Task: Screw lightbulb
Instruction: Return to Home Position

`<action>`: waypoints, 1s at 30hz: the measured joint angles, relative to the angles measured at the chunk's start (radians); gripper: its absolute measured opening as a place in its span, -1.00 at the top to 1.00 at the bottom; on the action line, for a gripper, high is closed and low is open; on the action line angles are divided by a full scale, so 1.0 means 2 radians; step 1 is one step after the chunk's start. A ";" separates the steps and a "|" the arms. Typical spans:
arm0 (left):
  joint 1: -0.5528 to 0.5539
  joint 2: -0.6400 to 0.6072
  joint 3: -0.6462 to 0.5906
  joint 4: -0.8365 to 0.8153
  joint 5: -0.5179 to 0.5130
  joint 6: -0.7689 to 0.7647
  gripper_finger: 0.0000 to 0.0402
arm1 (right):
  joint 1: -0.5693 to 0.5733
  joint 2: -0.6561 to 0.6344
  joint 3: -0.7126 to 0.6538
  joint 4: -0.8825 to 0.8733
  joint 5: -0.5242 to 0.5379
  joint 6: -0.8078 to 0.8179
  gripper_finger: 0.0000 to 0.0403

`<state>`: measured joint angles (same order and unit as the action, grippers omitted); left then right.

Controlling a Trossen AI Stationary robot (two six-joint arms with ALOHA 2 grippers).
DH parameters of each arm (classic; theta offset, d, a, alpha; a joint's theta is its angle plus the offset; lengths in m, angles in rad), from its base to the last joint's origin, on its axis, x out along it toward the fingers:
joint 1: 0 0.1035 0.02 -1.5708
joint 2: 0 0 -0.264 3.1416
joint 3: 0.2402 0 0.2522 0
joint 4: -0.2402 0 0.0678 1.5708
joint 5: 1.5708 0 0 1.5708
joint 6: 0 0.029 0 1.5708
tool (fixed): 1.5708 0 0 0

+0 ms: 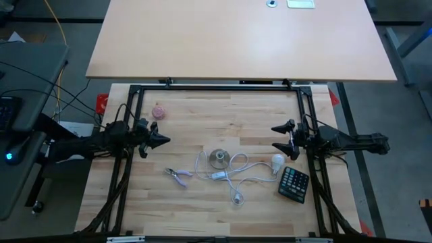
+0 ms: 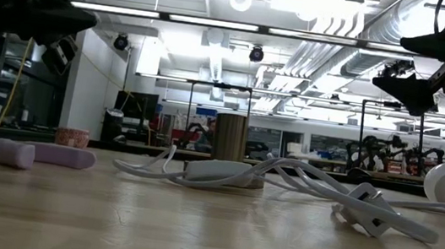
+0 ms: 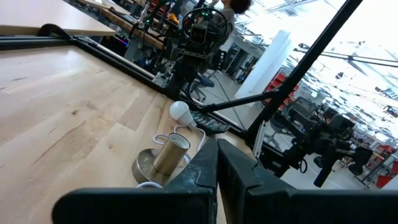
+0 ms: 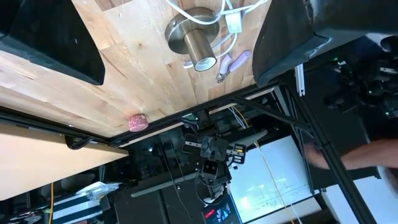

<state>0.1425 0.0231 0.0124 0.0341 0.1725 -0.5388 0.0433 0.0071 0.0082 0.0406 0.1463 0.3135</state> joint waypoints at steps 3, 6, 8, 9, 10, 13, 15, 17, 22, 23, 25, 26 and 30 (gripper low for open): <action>0.000 0.000 0.000 0.000 0.000 0.000 1.00 | 0.000 0.000 0.000 0.000 0.000 0.000 -0.97; 0.000 0.000 0.000 0.000 0.000 0.000 1.00 | 0.000 0.000 0.000 0.000 0.000 0.000 -0.97; -0.003 0.000 0.000 0.000 -0.001 0.000 1.00 | 0.000 0.000 0.000 0.000 0.000 0.000 -0.97; -0.005 0.000 0.000 0.000 -0.001 0.000 1.00 | 0.000 0.000 0.000 0.000 0.000 0.000 -0.97; -0.007 0.000 0.000 0.000 -0.001 0.000 1.00 | 0.000 0.000 0.000 0.000 0.000 0.000 -0.97; -0.007 0.000 0.000 0.000 -0.001 0.000 1.00 | 0.000 0.000 0.000 0.000 0.000 0.000 -0.97; -0.007 0.000 0.000 0.000 -0.001 0.000 1.00 | 0.000 0.000 0.000 0.000 0.000 0.000 -0.97; -0.007 0.000 0.000 0.000 -0.001 0.000 1.00 | 0.000 0.000 0.000 0.000 0.000 0.000 -0.97; -0.007 0.000 0.000 0.000 -0.001 0.000 1.00 | 0.000 0.000 0.000 0.000 0.000 0.000 -0.97; -0.007 0.000 0.000 0.000 -0.001 0.000 1.00 | 0.000 0.000 0.000 0.000 0.000 0.000 -0.97; -0.007 0.000 0.000 0.000 -0.001 0.000 1.00 | 0.000 0.000 0.000 0.000 0.000 0.000 -0.97; -0.007 0.000 0.000 0.000 -0.001 0.000 1.00 | 0.000 0.000 0.000 0.000 0.000 0.000 -0.97; -0.007 0.000 0.000 0.000 0.000 0.000 1.00 | 0.000 0.000 0.000 0.000 0.000 0.000 -0.97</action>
<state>0.1284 0.0231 0.0124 0.0338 0.1719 -0.5388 0.0429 0.0074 0.0082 0.0408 0.1463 0.3136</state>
